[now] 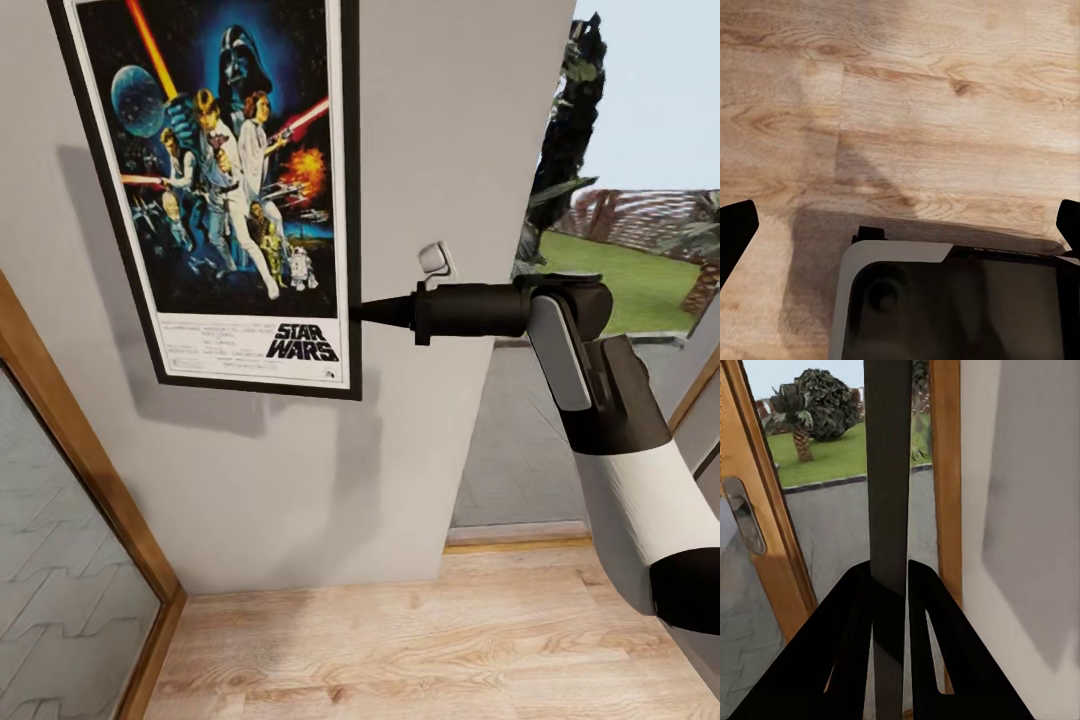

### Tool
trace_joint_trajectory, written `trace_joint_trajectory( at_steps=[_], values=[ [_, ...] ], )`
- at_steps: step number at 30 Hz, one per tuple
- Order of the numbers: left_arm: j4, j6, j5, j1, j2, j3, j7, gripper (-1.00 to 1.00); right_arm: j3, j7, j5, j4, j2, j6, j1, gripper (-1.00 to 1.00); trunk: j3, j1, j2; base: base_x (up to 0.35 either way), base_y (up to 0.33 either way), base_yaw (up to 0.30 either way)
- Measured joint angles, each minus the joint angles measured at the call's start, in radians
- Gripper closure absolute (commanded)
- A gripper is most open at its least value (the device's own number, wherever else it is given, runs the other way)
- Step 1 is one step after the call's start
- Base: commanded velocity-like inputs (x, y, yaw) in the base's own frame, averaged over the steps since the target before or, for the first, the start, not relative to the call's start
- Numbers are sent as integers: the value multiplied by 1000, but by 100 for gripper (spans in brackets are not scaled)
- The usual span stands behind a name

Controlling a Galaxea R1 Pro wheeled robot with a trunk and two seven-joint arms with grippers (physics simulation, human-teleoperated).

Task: Pick up the poster from the kitchen countertop and hang it on one of the wall nails in the kitchen.

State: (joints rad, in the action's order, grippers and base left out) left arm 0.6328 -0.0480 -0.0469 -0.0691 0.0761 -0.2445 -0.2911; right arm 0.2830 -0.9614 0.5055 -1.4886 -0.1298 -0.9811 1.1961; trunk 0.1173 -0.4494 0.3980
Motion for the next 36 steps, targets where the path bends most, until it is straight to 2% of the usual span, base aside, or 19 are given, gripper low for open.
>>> trace_joint_trajectory(
  at_steps=[23, 36],
  values=[
    [0, 0, 0, 0, 0, 0, 1, -100, -2, 0, -3, -22, -2, 3, -59, 100, 0, 0, 0, 0, 0, 0],
    [0, 0, 1, 0, 0, 0, 1, -100, -3, 0, -3, -27, -14, 17, -76, 100, 0, 0, 0, 0, 0, 0]
  ],
)
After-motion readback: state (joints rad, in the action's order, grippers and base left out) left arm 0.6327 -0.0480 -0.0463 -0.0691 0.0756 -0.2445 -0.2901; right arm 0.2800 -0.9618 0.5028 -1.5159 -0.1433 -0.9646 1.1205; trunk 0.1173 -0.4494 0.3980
